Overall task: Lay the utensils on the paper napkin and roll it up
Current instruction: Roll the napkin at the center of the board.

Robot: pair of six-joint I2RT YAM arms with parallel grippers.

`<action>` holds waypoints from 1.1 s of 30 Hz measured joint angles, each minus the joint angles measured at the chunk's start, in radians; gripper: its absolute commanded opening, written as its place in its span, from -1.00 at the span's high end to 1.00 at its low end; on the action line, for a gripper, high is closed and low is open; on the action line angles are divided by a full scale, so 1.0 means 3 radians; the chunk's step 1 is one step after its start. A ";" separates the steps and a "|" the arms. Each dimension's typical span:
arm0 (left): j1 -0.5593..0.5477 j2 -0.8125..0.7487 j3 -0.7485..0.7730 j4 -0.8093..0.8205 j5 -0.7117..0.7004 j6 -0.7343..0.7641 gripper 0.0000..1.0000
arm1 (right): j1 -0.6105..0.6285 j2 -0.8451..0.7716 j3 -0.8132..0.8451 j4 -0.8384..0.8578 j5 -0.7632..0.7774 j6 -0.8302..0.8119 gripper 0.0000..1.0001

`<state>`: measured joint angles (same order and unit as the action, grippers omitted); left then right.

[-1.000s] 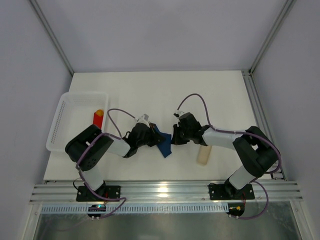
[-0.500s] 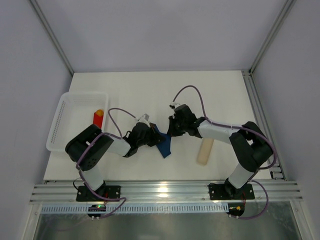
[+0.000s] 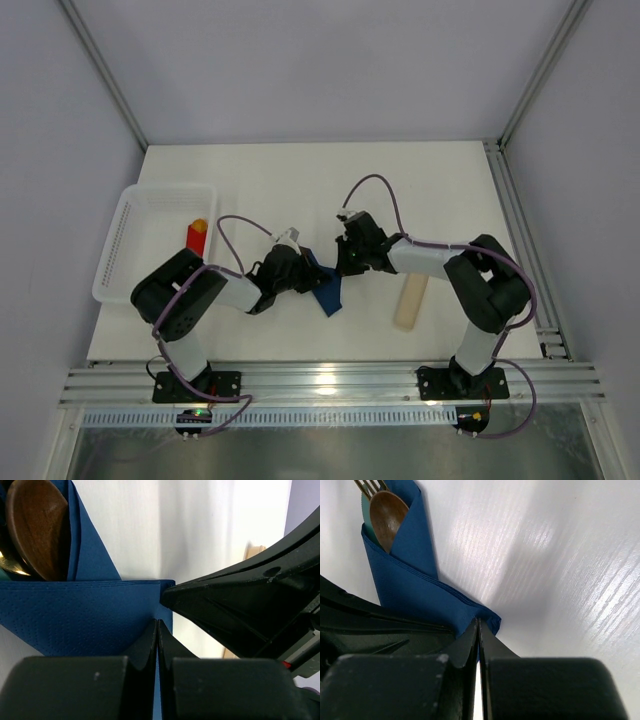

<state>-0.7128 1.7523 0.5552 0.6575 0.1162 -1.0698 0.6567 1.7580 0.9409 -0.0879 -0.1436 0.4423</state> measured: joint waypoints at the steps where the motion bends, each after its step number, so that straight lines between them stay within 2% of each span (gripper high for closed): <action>1: 0.0000 0.0001 0.0003 -0.0008 0.0001 0.0001 1.00 | 0.0000 0.0000 0.0003 -0.0013 0.0039 0.0001 0.93; 13: 0.0000 0.0009 0.0013 -0.0022 0.0004 0.0001 1.00 | -0.0024 -0.0081 0.0067 -0.0326 0.0795 -0.0013 0.93; 16: 0.0000 0.0009 0.0017 -0.0029 0.0006 0.0001 1.00 | -0.0033 -0.0196 0.0018 -0.0374 0.0829 -0.0064 0.93; 19: 0.0000 0.0009 0.0027 -0.0047 0.0015 0.0003 1.00 | -0.0027 -0.0443 -0.0107 -0.0360 0.0671 -0.0102 0.93; 24: -0.0001 0.0009 0.0046 -0.0093 0.0027 0.0005 1.00 | -0.0013 -0.0827 -0.0357 -0.0170 0.0186 -0.0060 0.77; 26: -0.0001 0.0009 0.0046 -0.0095 0.0028 0.0005 1.00 | -0.0010 -0.0914 -0.0460 -0.0099 0.0015 -0.0032 0.79; 28: -0.0001 0.0009 0.0048 -0.0100 0.0028 0.0008 1.00 | -0.0010 -0.0931 -0.0518 -0.0024 -0.0151 -0.0010 0.92; 33: -0.0001 0.0008 0.0058 -0.0126 0.0028 0.0014 1.00 | -0.0010 -0.0918 -0.0642 0.0245 -0.0651 0.0055 0.93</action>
<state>-0.7132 1.7546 0.5728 0.6197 0.1246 -1.0657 0.6537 1.4826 0.7483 -0.0143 -0.3389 0.4587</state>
